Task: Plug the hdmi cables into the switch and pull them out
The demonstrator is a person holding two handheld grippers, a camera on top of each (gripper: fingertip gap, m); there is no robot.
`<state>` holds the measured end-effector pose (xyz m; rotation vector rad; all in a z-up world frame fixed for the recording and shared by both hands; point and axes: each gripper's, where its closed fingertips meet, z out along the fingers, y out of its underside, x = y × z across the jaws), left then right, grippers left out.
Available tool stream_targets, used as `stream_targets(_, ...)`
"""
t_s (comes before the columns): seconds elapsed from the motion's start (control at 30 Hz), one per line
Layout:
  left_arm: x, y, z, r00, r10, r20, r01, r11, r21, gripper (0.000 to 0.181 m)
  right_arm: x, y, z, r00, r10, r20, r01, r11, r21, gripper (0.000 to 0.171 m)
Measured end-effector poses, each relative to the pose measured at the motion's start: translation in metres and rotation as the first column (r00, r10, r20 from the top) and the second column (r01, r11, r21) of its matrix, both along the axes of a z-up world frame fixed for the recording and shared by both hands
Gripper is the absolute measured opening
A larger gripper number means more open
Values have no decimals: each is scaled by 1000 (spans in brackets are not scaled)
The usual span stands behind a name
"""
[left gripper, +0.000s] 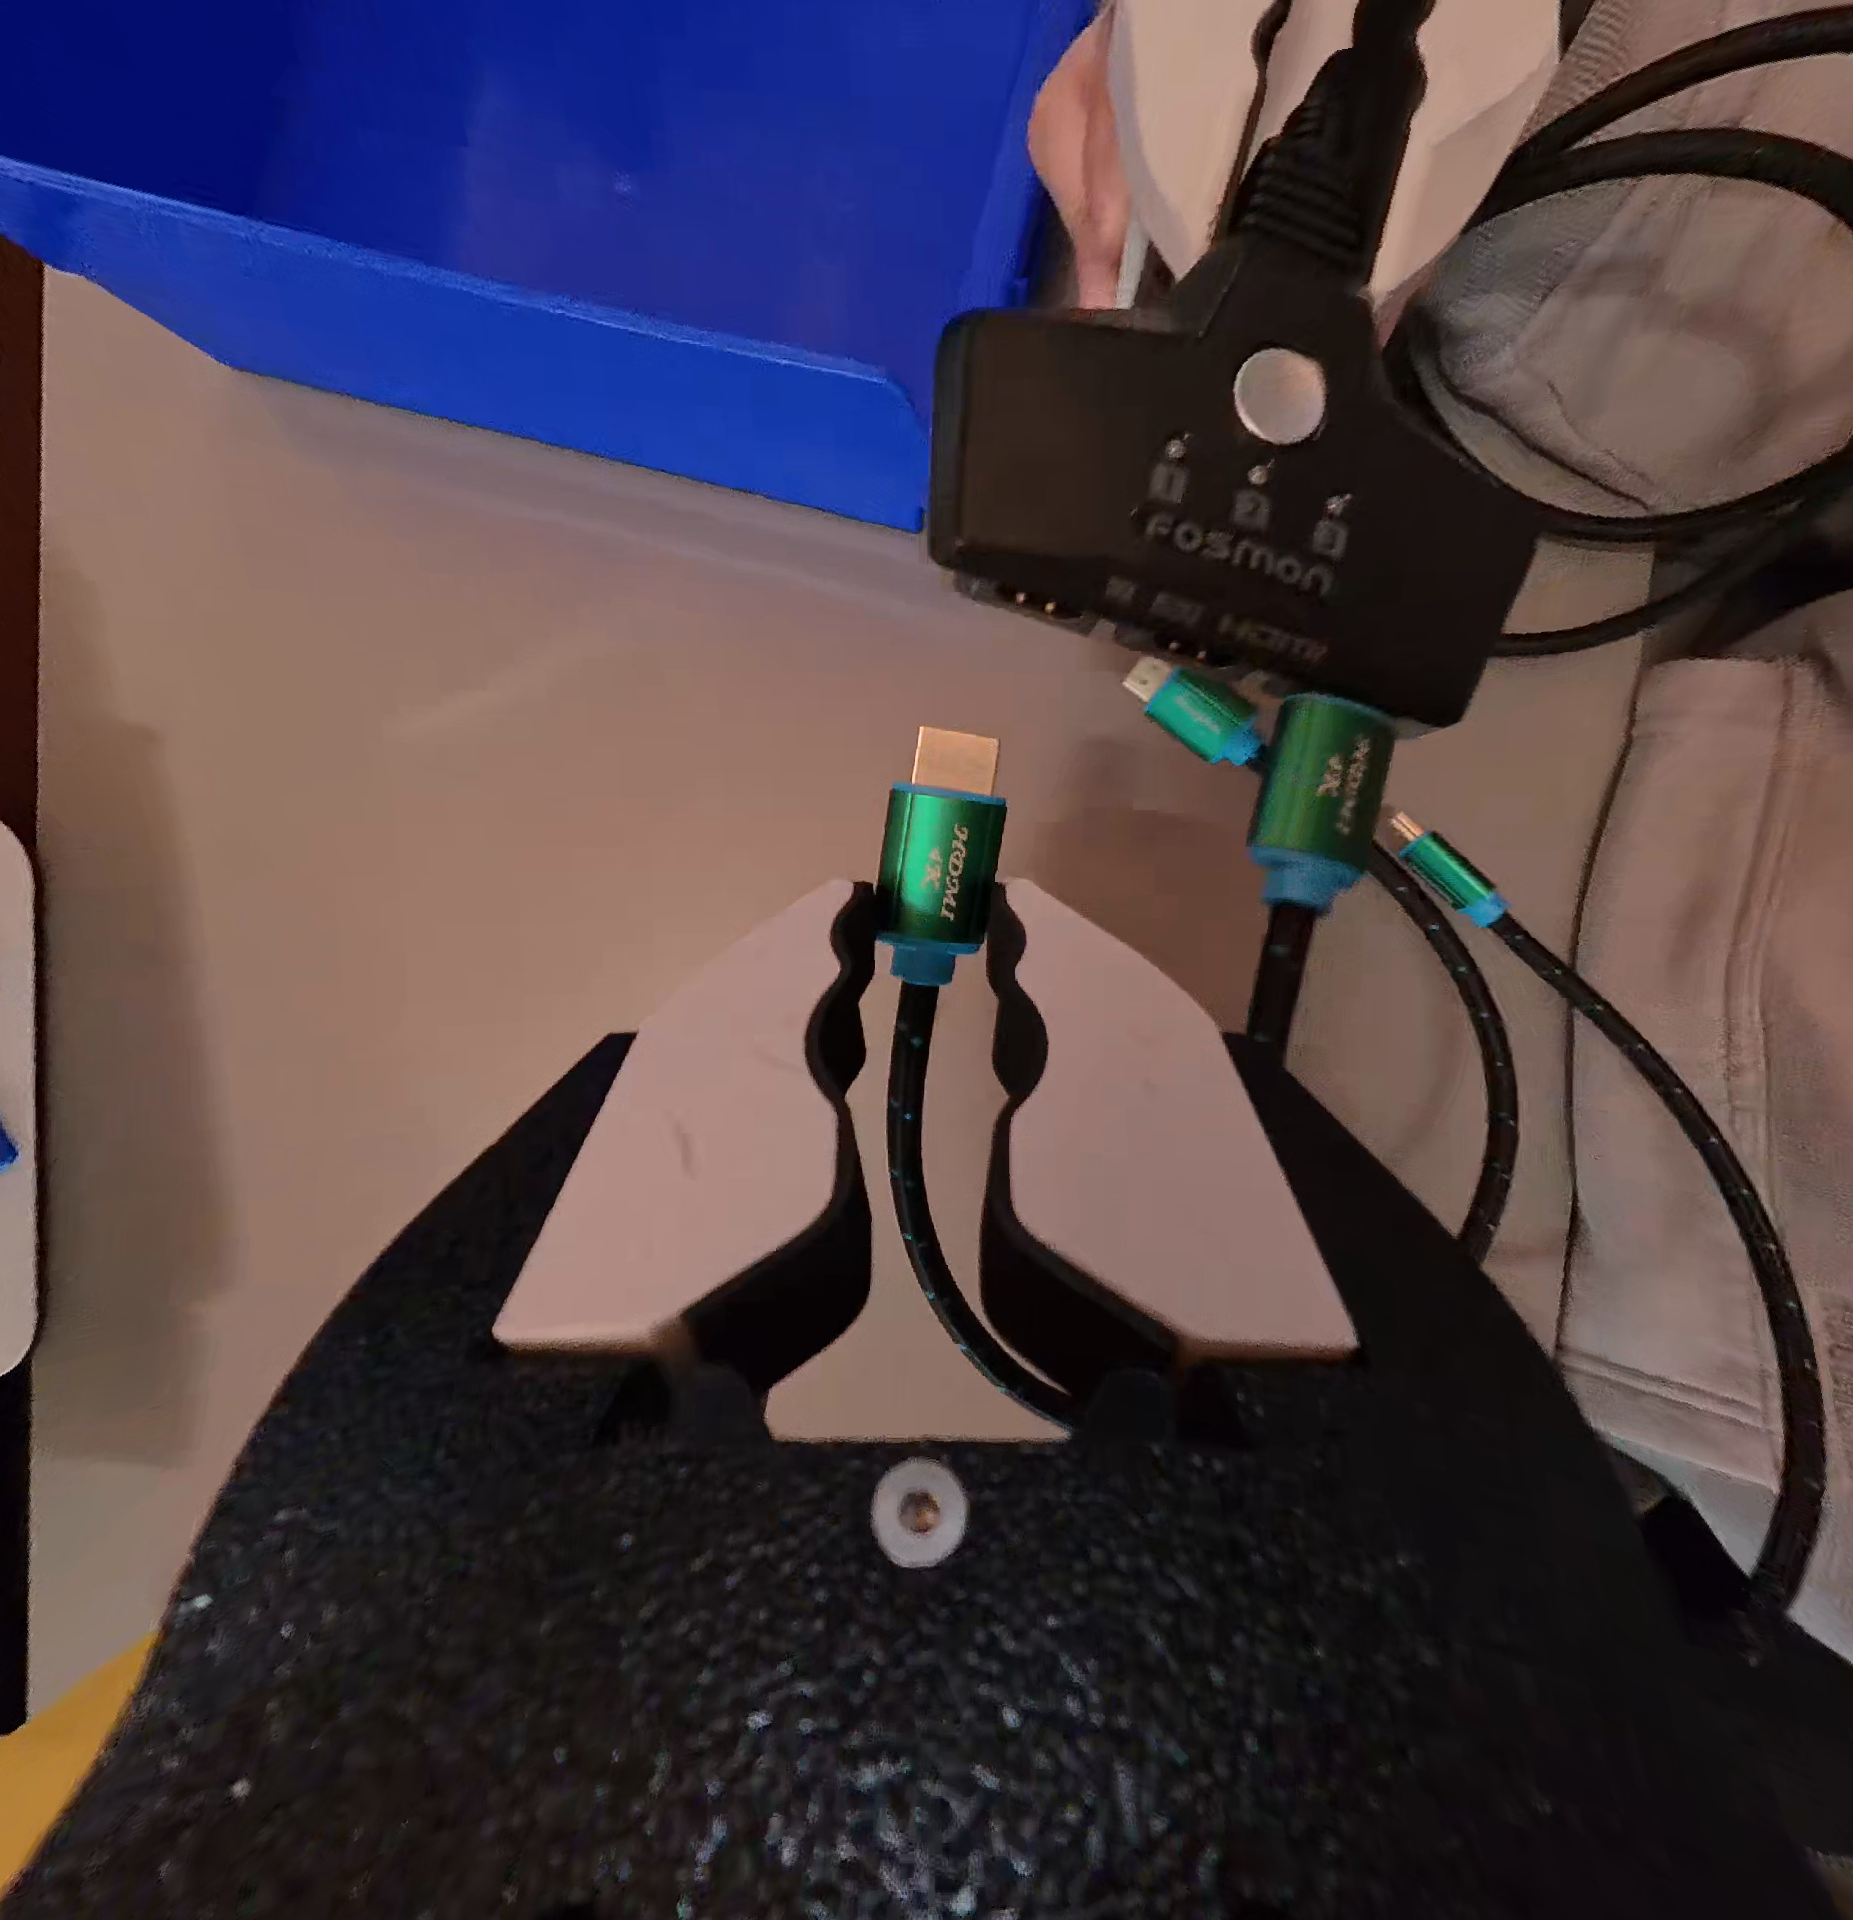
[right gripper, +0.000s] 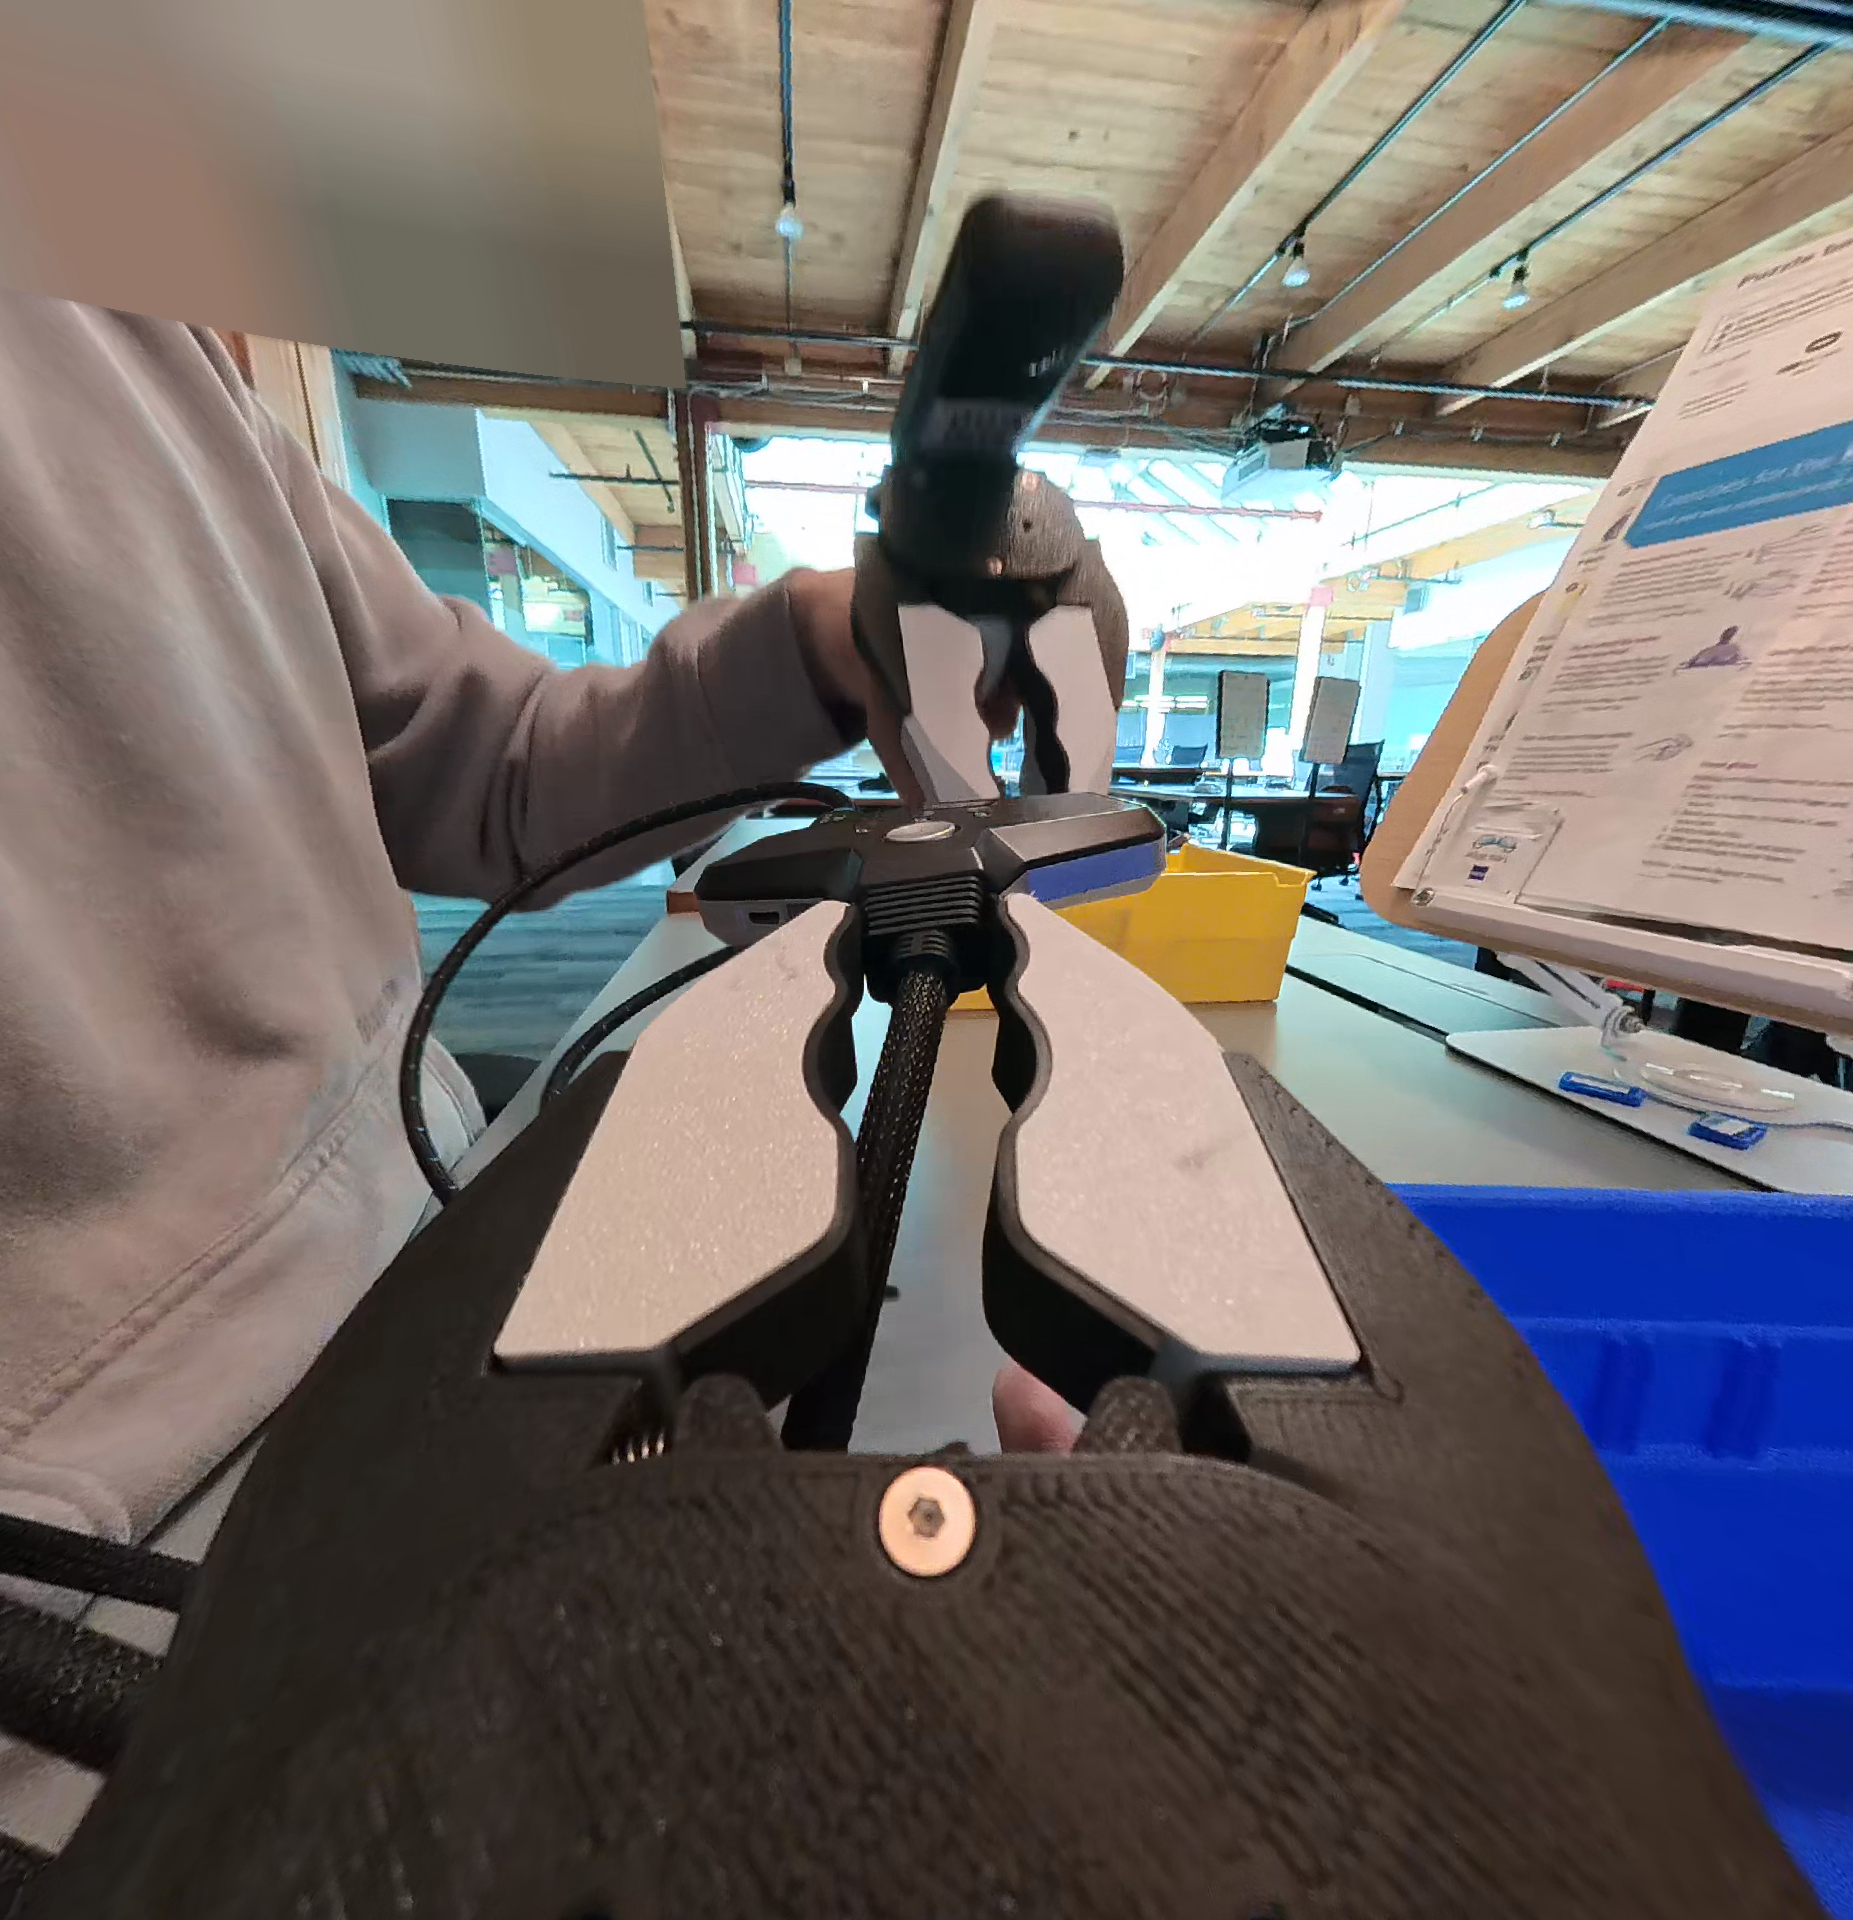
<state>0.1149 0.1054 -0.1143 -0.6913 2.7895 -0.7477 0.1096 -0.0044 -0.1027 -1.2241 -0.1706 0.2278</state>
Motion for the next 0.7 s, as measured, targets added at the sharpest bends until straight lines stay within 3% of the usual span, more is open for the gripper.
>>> stream_targets(0.37,-10,-9,5,994,-104,-13,105,985,138,21,-5,5,-4,1000,23,8,-23,1000,-19,22)
stream_targets(0.7,-7,-7,-3,993,-110,-37,115,970,216,20,-7,12,-11,999,19,30,-17,997,-70,22)
